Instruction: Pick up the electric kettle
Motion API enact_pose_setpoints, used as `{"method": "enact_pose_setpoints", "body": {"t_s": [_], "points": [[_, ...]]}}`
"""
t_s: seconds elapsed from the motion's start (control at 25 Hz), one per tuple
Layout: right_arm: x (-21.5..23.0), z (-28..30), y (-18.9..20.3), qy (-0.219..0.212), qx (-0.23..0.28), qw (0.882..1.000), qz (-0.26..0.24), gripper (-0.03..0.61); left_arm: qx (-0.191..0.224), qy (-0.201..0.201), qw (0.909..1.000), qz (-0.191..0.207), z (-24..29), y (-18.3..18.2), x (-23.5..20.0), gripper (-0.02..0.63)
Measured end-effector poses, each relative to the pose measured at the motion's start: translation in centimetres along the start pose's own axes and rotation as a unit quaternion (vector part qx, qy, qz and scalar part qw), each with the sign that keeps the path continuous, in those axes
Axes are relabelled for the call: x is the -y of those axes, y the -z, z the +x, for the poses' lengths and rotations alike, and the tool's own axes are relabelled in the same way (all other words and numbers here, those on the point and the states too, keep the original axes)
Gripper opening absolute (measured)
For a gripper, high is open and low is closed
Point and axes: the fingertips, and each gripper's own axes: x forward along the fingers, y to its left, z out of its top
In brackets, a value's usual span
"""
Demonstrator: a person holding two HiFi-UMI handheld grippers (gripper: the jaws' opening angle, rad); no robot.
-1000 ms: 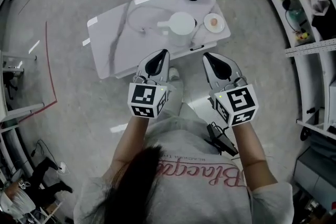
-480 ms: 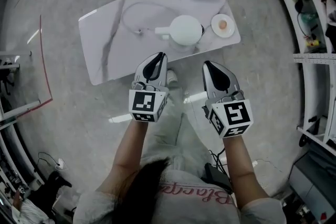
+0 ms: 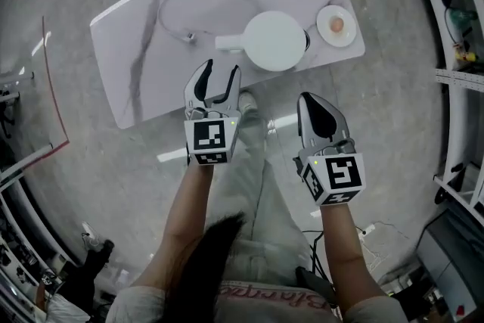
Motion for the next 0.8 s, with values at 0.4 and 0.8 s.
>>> {"method": "enact_pose_setpoints", "body": {"t_s": [0.4,0.8], "points": [[2.4,4.2,3.6,0.010,-0.026,1.000,0.004,0.021,-0.008,-0.024,0.9996,0.013,5.8,4.0,-2.4,0.212],[4.4,6.3,4.9,0.009,-0.044,0.999,0.016,0.021,0.022,-0.042,0.9988,0.015,10.2,3.7,-3.9,0.210]]}}
